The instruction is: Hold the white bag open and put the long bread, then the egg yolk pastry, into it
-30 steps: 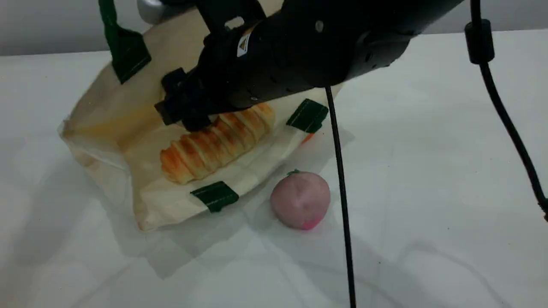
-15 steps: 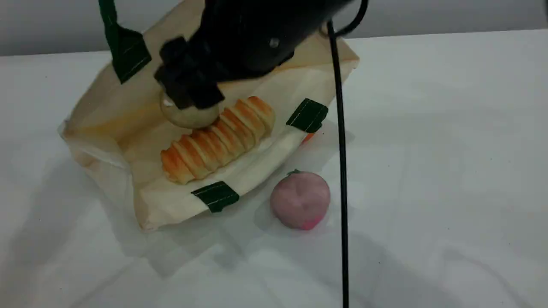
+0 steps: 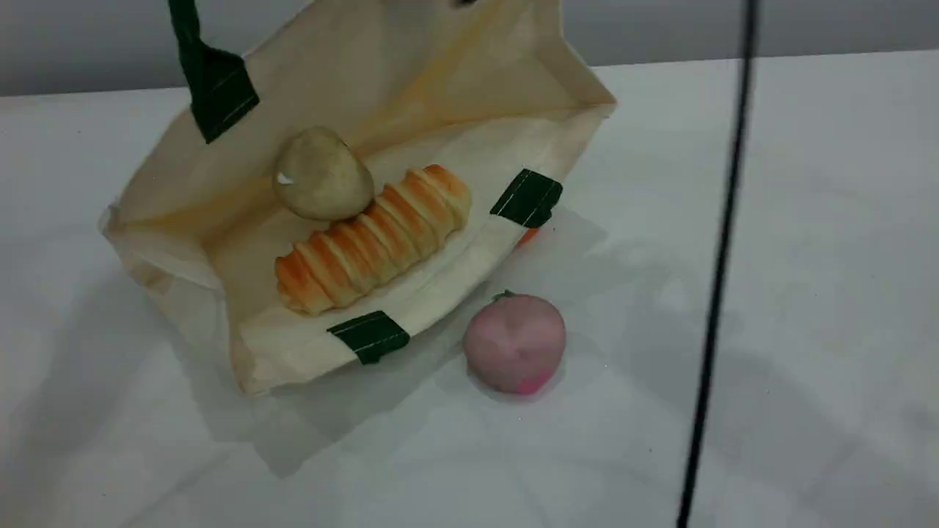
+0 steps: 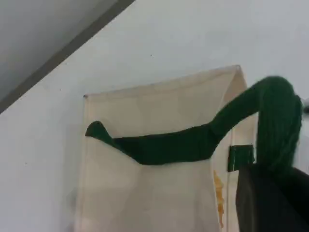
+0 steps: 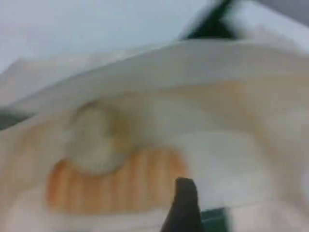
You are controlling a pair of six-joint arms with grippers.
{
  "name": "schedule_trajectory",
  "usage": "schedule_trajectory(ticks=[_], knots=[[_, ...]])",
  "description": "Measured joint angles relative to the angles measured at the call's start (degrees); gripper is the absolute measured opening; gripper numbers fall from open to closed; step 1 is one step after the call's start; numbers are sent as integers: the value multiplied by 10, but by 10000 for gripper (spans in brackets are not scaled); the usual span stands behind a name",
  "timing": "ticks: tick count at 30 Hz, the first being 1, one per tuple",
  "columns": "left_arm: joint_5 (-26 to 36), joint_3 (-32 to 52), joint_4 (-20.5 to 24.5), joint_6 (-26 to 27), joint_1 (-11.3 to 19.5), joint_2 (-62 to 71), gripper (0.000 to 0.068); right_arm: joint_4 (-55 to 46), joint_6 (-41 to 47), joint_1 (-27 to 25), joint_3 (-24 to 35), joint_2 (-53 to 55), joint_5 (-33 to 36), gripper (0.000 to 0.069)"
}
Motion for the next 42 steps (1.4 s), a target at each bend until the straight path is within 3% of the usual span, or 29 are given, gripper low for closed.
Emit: schedule_trajectory(ticks=[7, 13, 18, 25, 29, 33, 42], knots=[[0, 0, 0, -2, 0, 0, 83, 0, 0, -150, -50, -9, 53, 542], [0, 0, -1, -2, 0, 0, 83, 0, -1, -224, -102, -9, 130, 542], [-1, 0, -5, -2, 0, 0, 135, -11, -2, -229, -120, -9, 155, 542], [-2, -1, -7, -7, 0, -1, 462, -19, -2, -229, -120, -11, 155, 542], [-1, -3, 4, -49, 0, -1, 577, -21, -2, -229, -120, -31, 171, 542], [0, -13, 27, -81, 0, -14, 591, -38, 0, -229, -120, -73, 196, 542], [1, -17, 137, -150, 0, -103, 591, -61, 19, -229, -120, -228, 272, 542]])
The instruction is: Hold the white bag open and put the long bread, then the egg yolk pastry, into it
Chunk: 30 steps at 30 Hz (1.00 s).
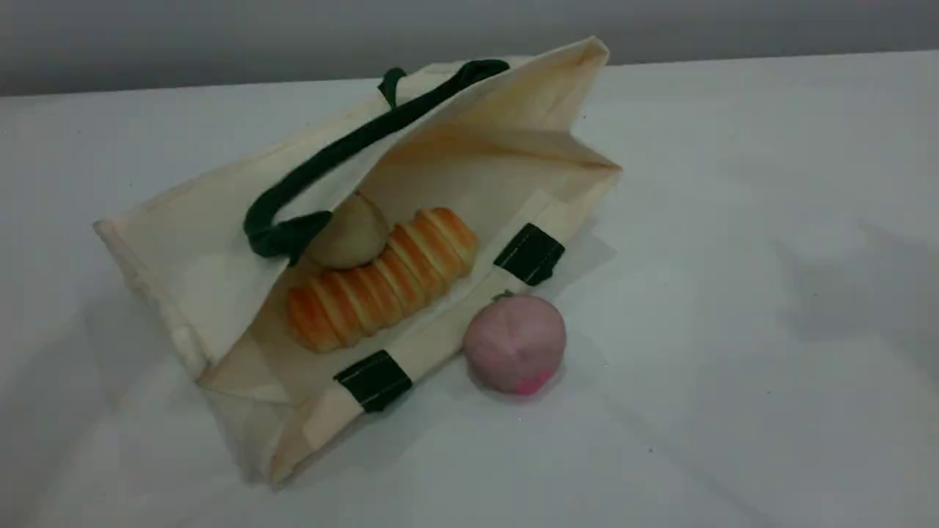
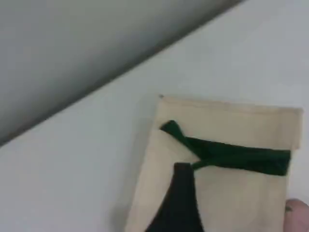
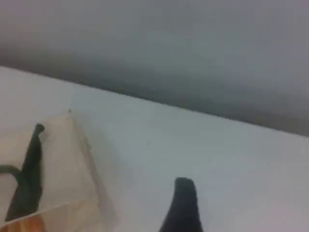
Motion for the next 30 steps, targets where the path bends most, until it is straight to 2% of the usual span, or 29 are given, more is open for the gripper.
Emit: schedule_trajectory(ticks=[5, 9, 14, 17, 25, 30], knots=[[0, 7, 21, -31, 0, -66, 591, -47, 37, 0, 0, -107, 54, 541], [0, 38, 28, -32, 0, -124, 591, -95, 58, 1, 0, -194, 113, 541], [0, 121, 28, -32, 0, -211, 591, -86, 55, 1, 8, -307, 186, 541], [0, 178, 28, -32, 0, -263, 591, -64, 53, 1, 28, -378, 202, 541], [-1, 363, 28, -33, 0, -434, 590, -20, 44, 1, 125, -547, 203, 541], [-18, 470, 21, -33, 0, -553, 590, 39, 11, 1, 209, -622, 202, 541]])
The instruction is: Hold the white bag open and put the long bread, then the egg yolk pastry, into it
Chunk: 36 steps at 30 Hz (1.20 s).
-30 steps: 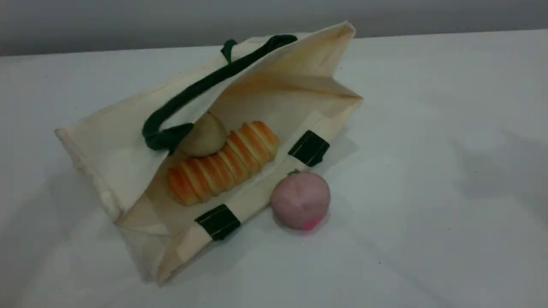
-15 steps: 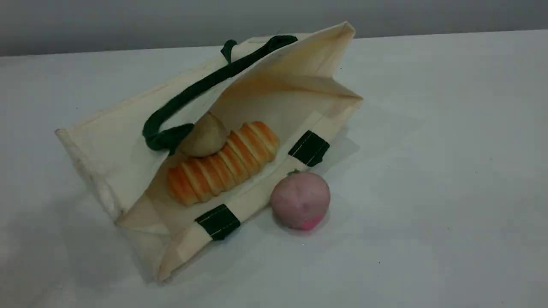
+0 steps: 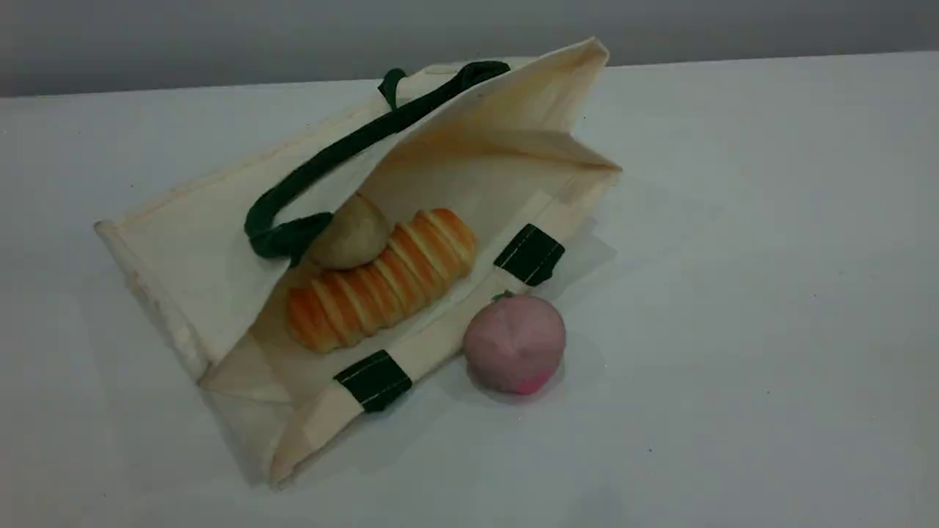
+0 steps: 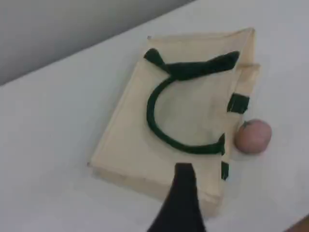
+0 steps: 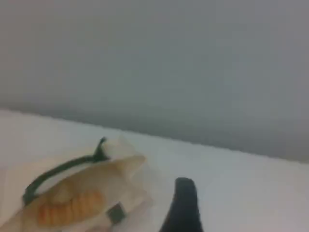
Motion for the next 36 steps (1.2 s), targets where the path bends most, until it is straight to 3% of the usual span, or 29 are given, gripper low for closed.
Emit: schedule_trajectory(ticks=[10, 17, 23, 30, 36], knots=[[-36, 213, 5, 0, 0, -241, 590, 1, -42, 0, 184, -109, -40, 541], [-85, 327, 10, -40, 0, -294, 590, -8, -41, 0, 265, -107, -35, 541], [-90, 359, 62, -82, 0, -294, 590, -6, -35, 0, 274, -107, -36, 541], [-77, 366, 136, -170, 0, -294, 590, -10, -25, 0, 275, -107, -38, 541], [-65, 376, 142, -186, 0, -294, 590, -36, 5, 0, 276, -107, -41, 541]])
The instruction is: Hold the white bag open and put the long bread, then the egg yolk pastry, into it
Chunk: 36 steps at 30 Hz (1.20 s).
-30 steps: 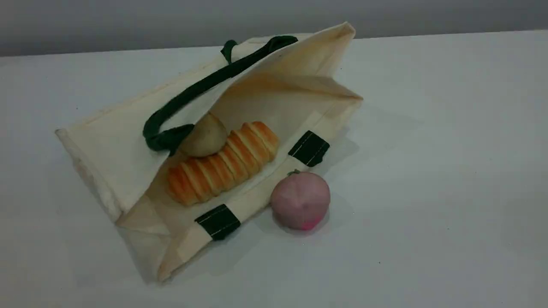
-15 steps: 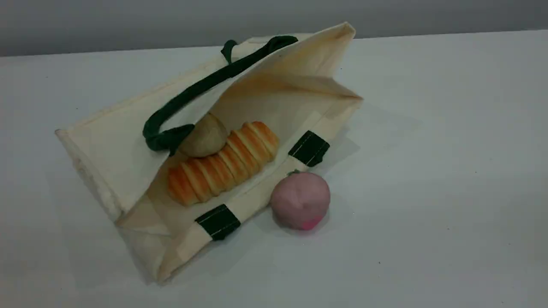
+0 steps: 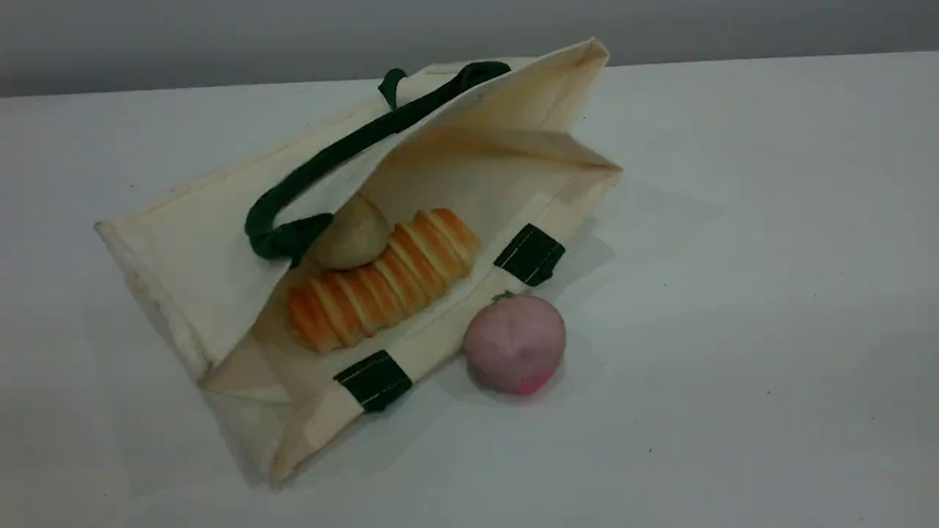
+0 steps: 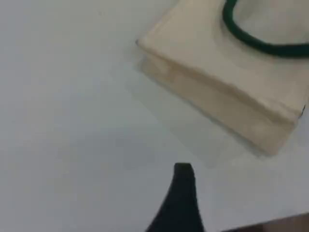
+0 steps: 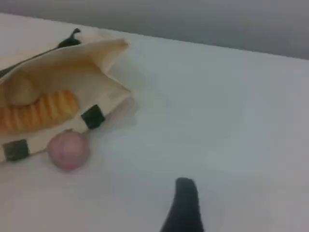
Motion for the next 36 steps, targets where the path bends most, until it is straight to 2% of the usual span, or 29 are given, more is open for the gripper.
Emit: schedule_trajectory(ticks=[14, 36], knots=[[0, -1, -1, -1, 0, 0, 590, -2, 6, 0, 0, 0, -1, 504], [0, -1, -1, 0, 0, 0, 590, -2, 5, -1, 0, 0, -1, 502]])
